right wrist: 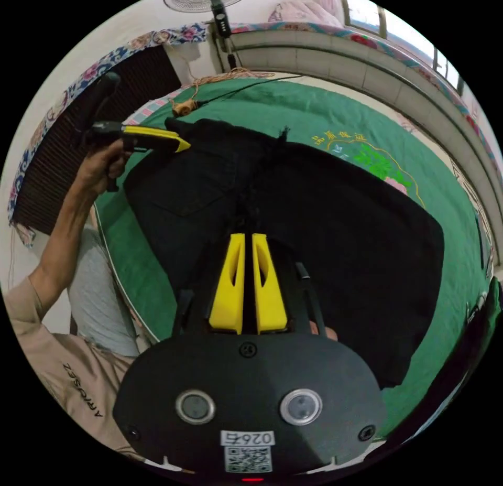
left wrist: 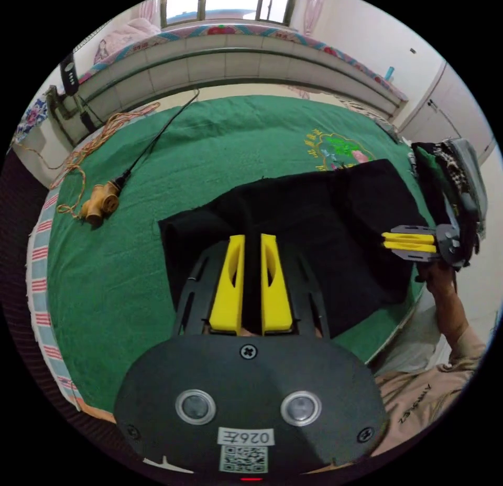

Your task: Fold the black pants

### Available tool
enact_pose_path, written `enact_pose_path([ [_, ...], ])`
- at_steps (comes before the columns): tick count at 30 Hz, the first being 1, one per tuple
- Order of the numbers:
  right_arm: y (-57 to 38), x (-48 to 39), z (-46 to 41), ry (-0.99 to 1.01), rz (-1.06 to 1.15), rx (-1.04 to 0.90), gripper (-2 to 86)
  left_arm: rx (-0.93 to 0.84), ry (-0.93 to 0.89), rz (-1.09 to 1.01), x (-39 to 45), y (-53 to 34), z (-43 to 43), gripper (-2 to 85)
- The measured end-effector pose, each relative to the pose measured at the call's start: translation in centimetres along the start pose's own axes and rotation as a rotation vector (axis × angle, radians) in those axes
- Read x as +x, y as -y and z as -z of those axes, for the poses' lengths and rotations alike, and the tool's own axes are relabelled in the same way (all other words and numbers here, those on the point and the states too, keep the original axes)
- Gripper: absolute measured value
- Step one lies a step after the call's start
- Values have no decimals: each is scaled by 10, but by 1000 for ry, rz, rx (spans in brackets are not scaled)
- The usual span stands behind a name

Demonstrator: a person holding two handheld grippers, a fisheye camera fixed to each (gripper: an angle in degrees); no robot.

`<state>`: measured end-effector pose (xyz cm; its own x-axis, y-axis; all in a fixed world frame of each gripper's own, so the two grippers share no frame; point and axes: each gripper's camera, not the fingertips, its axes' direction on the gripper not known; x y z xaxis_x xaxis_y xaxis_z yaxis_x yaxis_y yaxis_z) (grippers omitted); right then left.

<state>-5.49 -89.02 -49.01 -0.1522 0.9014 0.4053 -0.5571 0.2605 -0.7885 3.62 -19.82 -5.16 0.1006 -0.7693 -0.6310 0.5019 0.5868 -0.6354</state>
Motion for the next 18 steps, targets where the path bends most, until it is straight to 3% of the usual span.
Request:
enact_pose_path([
  [6,-38,38,74,-106,-153,196,-13,97,-160,46,-23,-14,19,26],
  [11,-126,115,177,-395,-523,417,-13,130,-235,69,-37,-25,25,27],
  [18,-243,175,225,-838,-997,385,3,147,-246,89,-46,-32,32,42],
])
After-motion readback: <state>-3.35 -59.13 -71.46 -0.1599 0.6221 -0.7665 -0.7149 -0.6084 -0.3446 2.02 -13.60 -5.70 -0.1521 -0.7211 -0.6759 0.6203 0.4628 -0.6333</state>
